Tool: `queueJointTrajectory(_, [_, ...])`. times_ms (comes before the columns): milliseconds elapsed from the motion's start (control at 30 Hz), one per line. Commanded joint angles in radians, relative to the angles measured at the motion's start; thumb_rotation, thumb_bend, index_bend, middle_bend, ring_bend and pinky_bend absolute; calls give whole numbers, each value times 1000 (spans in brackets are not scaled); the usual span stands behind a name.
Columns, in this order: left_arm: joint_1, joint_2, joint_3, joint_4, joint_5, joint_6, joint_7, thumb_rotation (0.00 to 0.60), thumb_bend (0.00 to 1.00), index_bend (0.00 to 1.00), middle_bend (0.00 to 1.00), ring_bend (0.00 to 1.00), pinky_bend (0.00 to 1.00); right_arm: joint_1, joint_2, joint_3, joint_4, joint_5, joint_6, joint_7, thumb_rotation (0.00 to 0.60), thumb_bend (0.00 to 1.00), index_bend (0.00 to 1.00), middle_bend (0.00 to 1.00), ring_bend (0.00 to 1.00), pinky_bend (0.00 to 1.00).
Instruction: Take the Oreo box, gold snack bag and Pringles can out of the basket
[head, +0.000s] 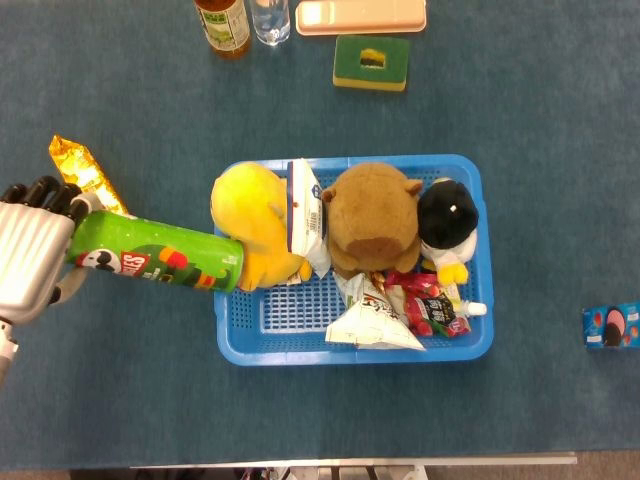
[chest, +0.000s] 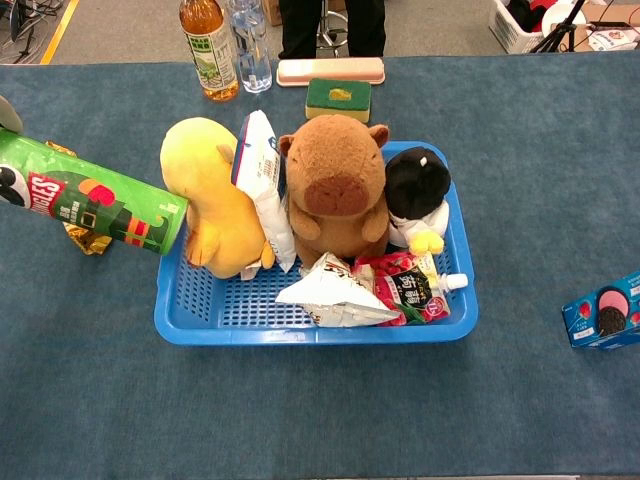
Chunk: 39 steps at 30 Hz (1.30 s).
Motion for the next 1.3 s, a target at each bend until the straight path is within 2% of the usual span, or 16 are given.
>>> queueJointTrajectory(33, [11,4,1,6,-12,9,-14,600,358,477,530,249,361,0,-1,0,1,1,0,0,600,0,96,276,237,554])
queueJointTrajectory(267, [29,6,7,22,-50,13,-28,600,357,477,529,249,363,1,-5,-2,2,0,-1,-1,600,0,96,276,237,554])
queueJointTrajectory(633, [26,-26,27,36,-79,-47,-61,600,358,475,527,249,363,2,-13,-5,5,2,-7,1,600,0,96,276,237,554])
queueJointTrajectory(733, [20,-22,31,32,-90,-65,-65,600,358,445,514,260,363,1,-13,-6,6,2,-7,2,600,0,96,276,237,553])
queueJointTrajectory(867, [12,-14,28,19,-78,-75,-73,600,358,327,457,263,363,-1,-12,-7,7,2,-6,4,600,0,96,276,237,553])
queueJointTrajectory(1033, [9,-11,34,-3,-39,-76,-55,600,357,243,390,266,378,-3,-14,-9,8,1,-3,8,600,0,96,276,237,554])
queueJointTrajectory(1300, [6,3,33,-64,-48,-62,5,600,345,123,179,279,414,-6,-12,-10,11,-2,2,13,600,0,96,276,237,554])
